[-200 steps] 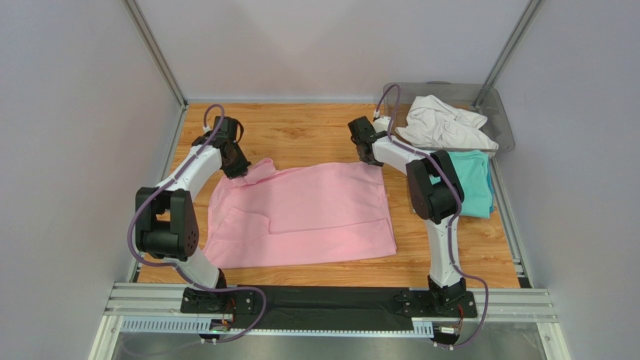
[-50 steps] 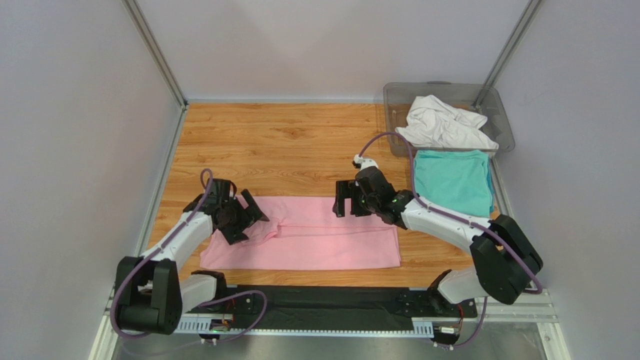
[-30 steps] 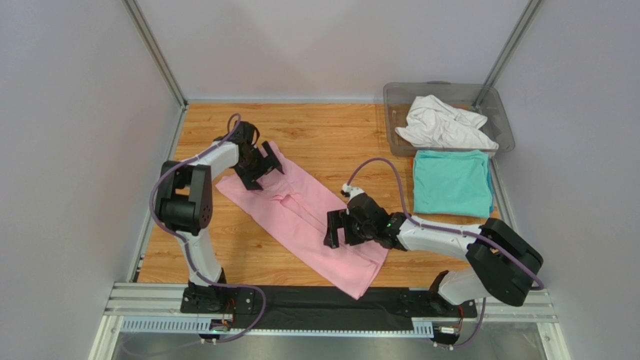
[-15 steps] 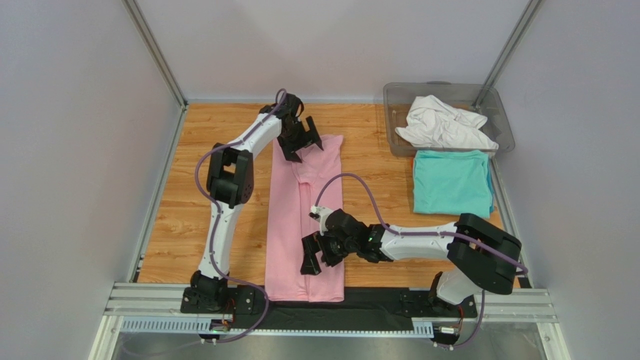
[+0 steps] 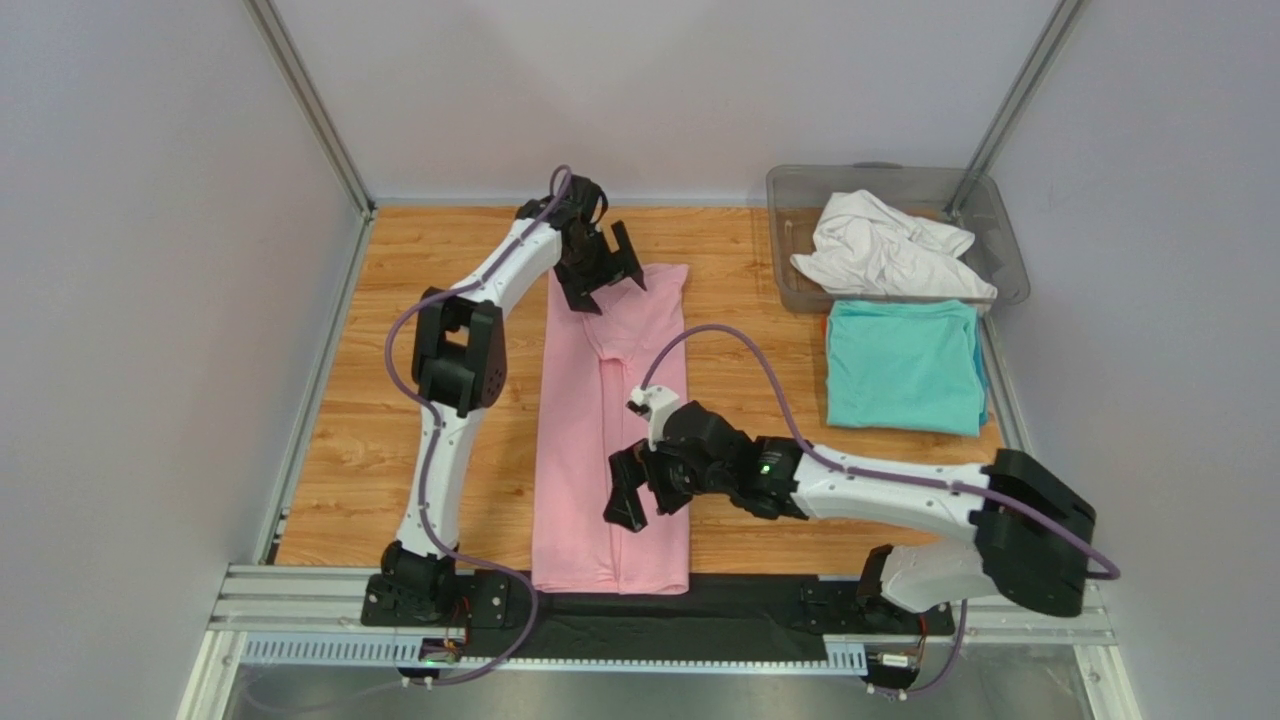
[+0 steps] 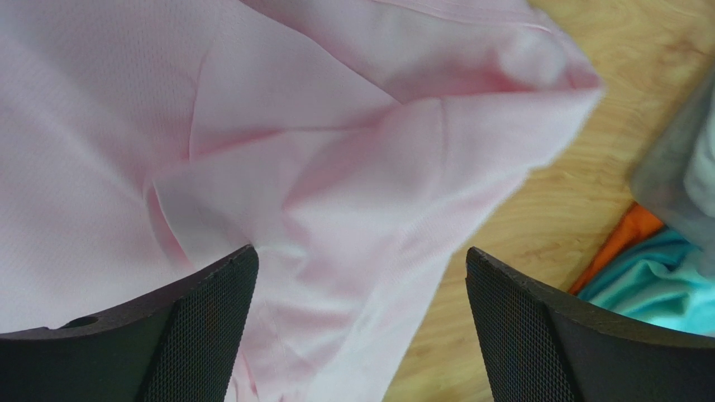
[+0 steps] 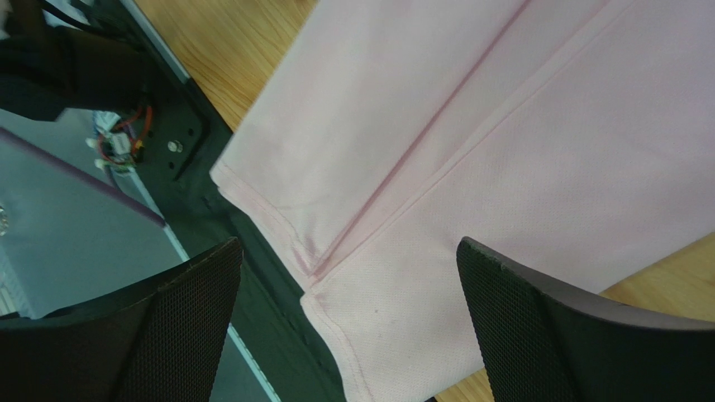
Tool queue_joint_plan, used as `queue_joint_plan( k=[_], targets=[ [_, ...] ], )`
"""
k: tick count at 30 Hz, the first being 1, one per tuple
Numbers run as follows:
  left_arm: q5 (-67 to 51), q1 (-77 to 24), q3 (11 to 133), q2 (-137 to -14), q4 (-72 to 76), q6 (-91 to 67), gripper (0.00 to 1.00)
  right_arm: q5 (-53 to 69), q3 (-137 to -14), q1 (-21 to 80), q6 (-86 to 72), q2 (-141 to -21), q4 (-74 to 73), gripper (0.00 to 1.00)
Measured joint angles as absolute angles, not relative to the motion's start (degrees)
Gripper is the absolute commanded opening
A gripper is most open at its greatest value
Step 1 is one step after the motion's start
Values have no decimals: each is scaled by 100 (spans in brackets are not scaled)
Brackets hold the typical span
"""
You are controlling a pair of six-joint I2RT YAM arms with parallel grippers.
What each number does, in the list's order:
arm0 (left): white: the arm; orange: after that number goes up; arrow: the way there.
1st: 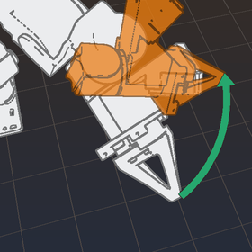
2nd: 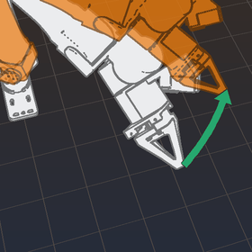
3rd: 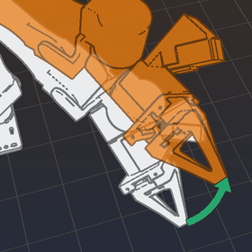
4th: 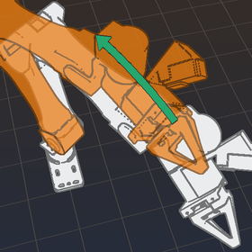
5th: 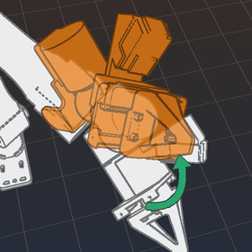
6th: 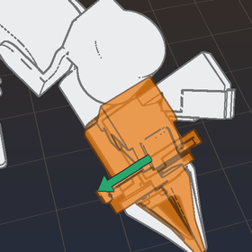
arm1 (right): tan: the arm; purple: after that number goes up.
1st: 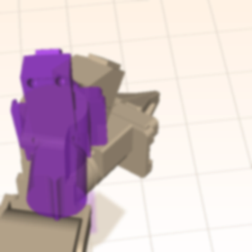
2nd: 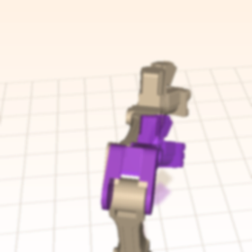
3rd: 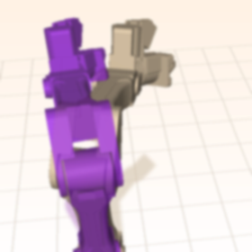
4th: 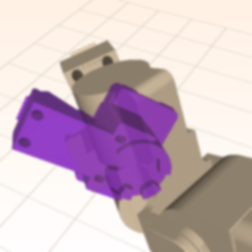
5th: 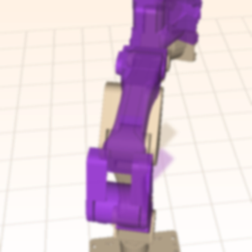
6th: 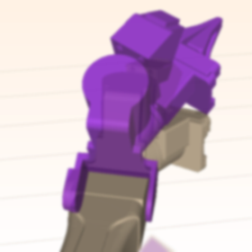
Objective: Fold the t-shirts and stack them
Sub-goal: Fold the tshirt
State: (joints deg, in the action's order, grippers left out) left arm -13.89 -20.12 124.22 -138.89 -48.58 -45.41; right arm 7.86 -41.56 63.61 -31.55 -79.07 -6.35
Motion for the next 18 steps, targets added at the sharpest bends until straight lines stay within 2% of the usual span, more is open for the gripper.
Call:
queue_joint_plan(
  k=[5, 9, 14, 18],
  targets=[
    [-1313, -2021, 11668, -12503, -4956, -4289, 100, 462, -4169, 6375, -3083, -6532, -751, 100],
    [-952, -2112, 9699, -9922, -4797, -4119, 100, 54, -3868, 6375, -3103, -5507, -786, 100],
    [-578, -2565, 6672, -6742, -4545, -4259, 100, -191, -3249, 6368, -3323, -5054, -1216, 100],
    [-504, -3146, 4438, -5422, -4508, -4685, 100, 27, -2904, 6372, -3500, -5015, -1564, 100]
  ],
)
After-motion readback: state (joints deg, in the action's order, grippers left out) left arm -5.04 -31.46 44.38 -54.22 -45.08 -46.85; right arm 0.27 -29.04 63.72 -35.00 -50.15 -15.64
